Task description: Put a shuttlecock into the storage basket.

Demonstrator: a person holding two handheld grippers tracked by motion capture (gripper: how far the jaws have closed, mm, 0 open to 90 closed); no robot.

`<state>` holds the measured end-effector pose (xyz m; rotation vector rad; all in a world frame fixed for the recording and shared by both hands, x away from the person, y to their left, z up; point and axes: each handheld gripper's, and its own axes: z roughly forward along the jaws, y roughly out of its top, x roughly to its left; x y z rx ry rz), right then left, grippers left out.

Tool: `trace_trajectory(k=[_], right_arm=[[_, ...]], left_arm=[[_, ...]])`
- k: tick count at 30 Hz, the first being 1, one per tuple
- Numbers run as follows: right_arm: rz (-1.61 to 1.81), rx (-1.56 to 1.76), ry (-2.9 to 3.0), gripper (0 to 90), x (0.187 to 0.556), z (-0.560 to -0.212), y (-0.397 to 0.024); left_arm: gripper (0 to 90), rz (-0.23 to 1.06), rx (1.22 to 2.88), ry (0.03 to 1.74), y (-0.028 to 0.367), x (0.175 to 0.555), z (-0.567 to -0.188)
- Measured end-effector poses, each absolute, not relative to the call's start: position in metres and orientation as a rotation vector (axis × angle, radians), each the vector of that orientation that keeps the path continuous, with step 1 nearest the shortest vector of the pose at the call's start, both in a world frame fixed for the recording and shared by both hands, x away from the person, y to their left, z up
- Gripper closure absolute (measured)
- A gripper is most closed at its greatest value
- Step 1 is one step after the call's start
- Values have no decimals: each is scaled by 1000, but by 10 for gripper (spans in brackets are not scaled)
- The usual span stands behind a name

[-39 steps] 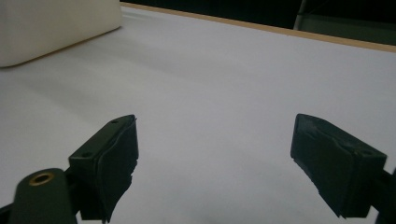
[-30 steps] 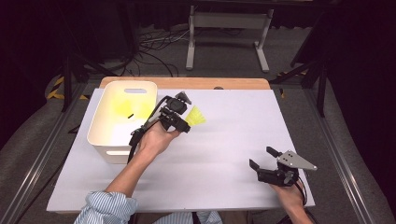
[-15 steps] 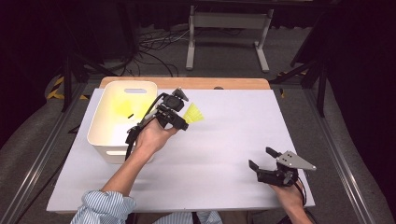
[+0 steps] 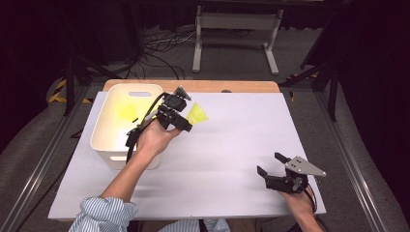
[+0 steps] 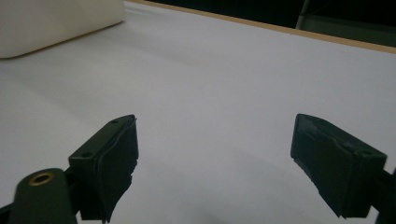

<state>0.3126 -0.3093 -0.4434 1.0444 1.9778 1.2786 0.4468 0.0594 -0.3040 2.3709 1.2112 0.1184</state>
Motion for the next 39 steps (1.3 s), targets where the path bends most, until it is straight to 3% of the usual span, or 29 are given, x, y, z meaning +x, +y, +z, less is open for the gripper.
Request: trace_trajectory(k=[25,39], right_arm=[[1275,1043,1980,157,313,-444,-309],[1266,1030,1986,157,313,-444,-308]], left_arm=[[628,112,2347,1264,72,462,-298],[628,182,2338,1285,83,462,-286]])
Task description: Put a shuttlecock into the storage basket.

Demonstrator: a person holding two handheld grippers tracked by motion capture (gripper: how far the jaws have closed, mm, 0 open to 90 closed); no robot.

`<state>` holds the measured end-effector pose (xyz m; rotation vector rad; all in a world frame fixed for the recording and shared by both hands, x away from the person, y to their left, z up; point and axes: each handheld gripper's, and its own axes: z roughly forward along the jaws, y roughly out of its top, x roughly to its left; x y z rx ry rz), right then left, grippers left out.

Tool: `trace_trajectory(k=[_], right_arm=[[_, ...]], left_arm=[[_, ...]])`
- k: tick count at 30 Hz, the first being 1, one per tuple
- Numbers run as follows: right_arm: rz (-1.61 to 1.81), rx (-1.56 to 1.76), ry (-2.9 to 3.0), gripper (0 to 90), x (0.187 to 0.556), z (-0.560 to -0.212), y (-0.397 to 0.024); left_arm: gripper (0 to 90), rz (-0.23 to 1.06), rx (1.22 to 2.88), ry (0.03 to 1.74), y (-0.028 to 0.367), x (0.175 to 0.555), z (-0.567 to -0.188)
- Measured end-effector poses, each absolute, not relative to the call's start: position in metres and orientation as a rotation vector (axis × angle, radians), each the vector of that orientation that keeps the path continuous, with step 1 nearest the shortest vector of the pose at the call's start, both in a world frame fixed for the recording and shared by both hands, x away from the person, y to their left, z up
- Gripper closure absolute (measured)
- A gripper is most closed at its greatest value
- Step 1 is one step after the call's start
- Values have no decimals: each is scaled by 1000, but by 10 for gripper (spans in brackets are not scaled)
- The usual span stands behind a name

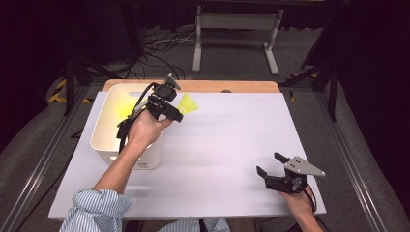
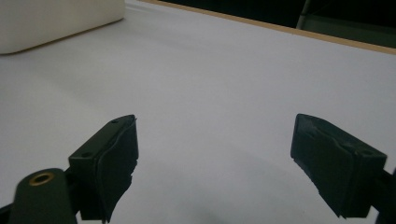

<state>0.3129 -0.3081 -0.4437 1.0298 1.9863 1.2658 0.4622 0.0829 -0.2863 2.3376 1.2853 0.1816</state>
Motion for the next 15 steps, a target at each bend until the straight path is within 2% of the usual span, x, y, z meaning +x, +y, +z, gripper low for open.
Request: trace_trajectory(k=[15], right_arm=[[1263,1026,1988,157,313,-444,-308]], left_arm=[[628,236,2302,1318,99,460,-276]])
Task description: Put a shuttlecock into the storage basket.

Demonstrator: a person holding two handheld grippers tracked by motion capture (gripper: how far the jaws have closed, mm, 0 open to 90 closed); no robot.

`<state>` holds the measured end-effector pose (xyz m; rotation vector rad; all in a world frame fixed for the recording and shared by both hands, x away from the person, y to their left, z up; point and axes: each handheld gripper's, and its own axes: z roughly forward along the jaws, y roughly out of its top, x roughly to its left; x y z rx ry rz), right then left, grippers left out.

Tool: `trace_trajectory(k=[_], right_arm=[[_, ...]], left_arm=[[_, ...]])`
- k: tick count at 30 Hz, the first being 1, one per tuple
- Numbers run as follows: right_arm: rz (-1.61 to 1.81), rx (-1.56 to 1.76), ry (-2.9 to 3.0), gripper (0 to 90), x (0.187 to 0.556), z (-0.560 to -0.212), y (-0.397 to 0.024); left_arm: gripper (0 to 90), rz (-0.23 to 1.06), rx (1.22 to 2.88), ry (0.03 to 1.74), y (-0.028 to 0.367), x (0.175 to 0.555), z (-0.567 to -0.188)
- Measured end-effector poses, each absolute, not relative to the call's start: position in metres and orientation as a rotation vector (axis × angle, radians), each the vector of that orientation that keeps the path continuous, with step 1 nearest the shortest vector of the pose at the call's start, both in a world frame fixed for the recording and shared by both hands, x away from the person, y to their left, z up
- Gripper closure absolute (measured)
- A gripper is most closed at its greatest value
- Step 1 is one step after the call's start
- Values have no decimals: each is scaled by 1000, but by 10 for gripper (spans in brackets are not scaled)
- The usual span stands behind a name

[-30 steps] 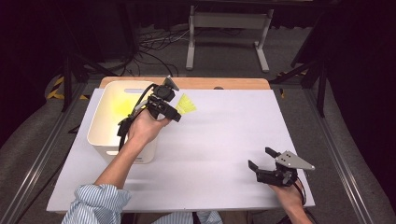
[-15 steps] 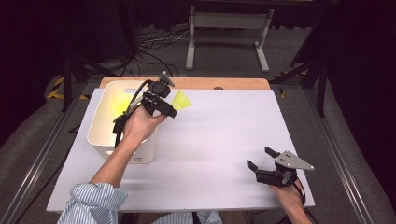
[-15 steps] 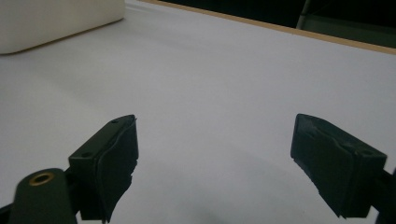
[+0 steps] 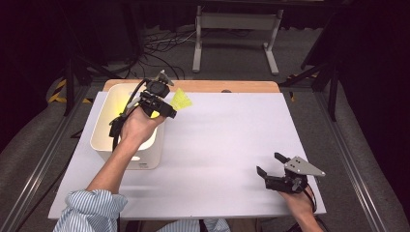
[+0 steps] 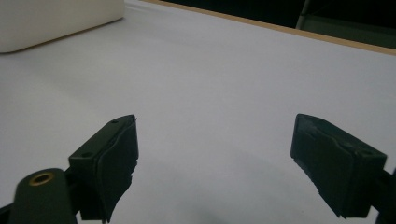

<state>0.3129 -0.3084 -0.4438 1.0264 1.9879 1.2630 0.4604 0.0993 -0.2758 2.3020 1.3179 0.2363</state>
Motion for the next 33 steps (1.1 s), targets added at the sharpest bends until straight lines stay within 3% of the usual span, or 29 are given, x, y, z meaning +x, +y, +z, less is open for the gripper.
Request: trace_trajectory(k=[33], right_arm=[[1266,1029,1983,159,313,-444,-309]], left_arm=[[628,273,2222,1418,139,465,-272]])
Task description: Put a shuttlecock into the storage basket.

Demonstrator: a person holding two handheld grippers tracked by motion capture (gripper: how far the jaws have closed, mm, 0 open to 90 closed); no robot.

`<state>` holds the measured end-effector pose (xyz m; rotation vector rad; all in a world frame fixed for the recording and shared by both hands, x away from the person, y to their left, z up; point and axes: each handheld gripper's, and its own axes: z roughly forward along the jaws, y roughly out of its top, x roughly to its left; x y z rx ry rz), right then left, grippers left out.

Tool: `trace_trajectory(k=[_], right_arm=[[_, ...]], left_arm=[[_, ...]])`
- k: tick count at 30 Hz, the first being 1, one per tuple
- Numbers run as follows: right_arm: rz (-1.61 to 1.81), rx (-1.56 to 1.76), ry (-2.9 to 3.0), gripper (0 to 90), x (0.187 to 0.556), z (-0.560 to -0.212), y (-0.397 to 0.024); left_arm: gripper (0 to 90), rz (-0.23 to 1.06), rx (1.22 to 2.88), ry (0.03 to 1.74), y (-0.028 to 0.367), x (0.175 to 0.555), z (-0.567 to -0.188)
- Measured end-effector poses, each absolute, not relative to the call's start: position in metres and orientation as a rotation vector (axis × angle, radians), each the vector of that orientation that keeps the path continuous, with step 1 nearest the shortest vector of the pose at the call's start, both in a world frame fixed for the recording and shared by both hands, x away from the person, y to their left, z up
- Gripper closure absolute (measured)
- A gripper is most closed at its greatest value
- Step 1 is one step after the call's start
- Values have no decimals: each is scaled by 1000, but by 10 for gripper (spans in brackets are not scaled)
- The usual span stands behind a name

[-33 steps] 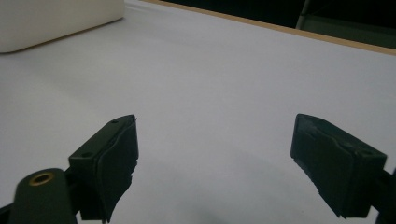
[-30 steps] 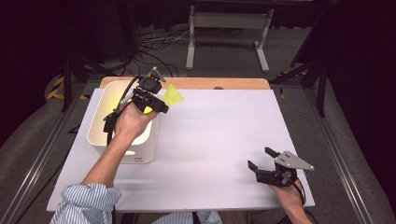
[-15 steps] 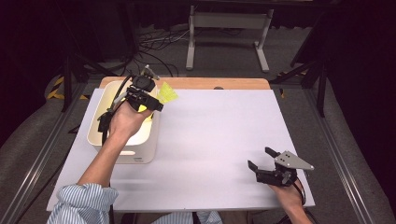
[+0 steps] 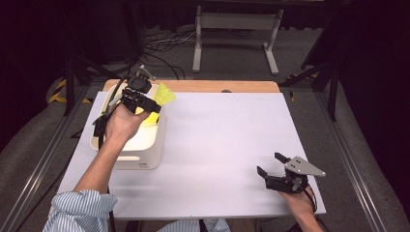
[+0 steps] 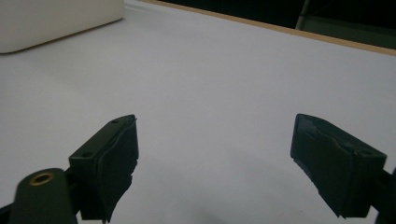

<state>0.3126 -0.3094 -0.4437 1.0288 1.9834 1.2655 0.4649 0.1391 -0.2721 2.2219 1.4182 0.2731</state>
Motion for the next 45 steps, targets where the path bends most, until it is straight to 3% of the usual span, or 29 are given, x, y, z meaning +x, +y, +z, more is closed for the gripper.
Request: trace_trajectory(k=[19,45], right_arm=[[1268,1025,1983,159,313,-444,-310],[1268,1026,1981,159,313,-444,-311]], left_arm=[[627,267,2172,1503,161,471,-280],[625,206,2121,1677,190,487,-322]])
